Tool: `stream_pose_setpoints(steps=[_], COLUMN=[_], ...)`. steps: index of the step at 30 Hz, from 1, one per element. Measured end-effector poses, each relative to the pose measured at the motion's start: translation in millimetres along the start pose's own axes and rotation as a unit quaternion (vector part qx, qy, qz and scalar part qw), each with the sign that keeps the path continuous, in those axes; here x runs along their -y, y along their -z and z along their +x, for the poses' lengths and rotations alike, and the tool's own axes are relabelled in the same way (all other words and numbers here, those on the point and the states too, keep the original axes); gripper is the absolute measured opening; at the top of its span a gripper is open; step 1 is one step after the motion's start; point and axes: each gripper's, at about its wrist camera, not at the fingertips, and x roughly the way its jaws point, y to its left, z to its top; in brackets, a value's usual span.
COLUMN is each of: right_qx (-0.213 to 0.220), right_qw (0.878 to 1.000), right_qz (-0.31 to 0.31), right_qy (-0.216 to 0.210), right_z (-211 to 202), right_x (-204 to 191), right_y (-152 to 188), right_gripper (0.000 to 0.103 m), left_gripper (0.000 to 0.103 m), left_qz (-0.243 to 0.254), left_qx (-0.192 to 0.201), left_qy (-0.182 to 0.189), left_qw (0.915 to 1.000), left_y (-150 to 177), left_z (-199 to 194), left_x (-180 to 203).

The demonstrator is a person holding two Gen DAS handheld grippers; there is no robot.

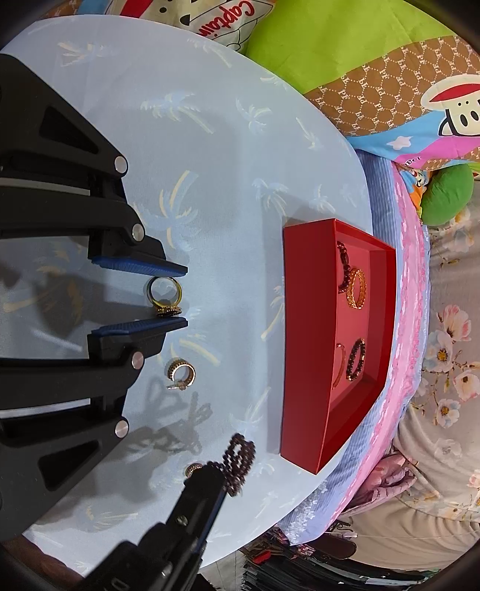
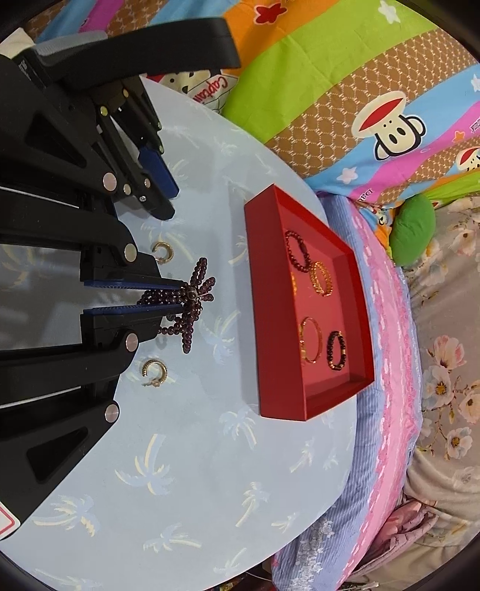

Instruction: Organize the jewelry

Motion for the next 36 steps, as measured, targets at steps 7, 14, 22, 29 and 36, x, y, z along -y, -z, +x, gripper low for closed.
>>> stream_pose_setpoints(steps=[7,14,22,29,36], right_qx=[0.007,0.018,0.015,0.009,0.006], right_qw=[1.0,1.0,1.0,1.0,1.0], right_qz=[0.005,0.009,0.02,0.026,0.028], right_qy=[0.0,0.001,0.007,0.005,0.004], right_z=[-7.4,-21.8,-21.3,-18.6,-16.5], right_x=[2.5,8.8,16.0,18.6,18.0], right_y=[-1.9,-3.2,0.8,6.1,8.9], right_gripper=[0.007,0.007,0.007,0.007,0.007], left_gripper=[0.021,0.006,0.005,0.005,0.005], left_qz=[0.003,0.005,-0.024,-0.05,-0.062], left_qx=[0.001,-0.001,-0.008,-0.012,-0.013], left_qy=[-0.004,0.006,0.029,0.03,0.036], left_qw=[1.0,1.0,0.9993,0.9982,0.9973], left_y=[0.7,6.3,10.7,14.1,17.5], left_z=[-1.1,-9.9,-17.1,-20.6,-26.2], left_x=[0.4,0.2,-13.4,-30.8,-39.8])
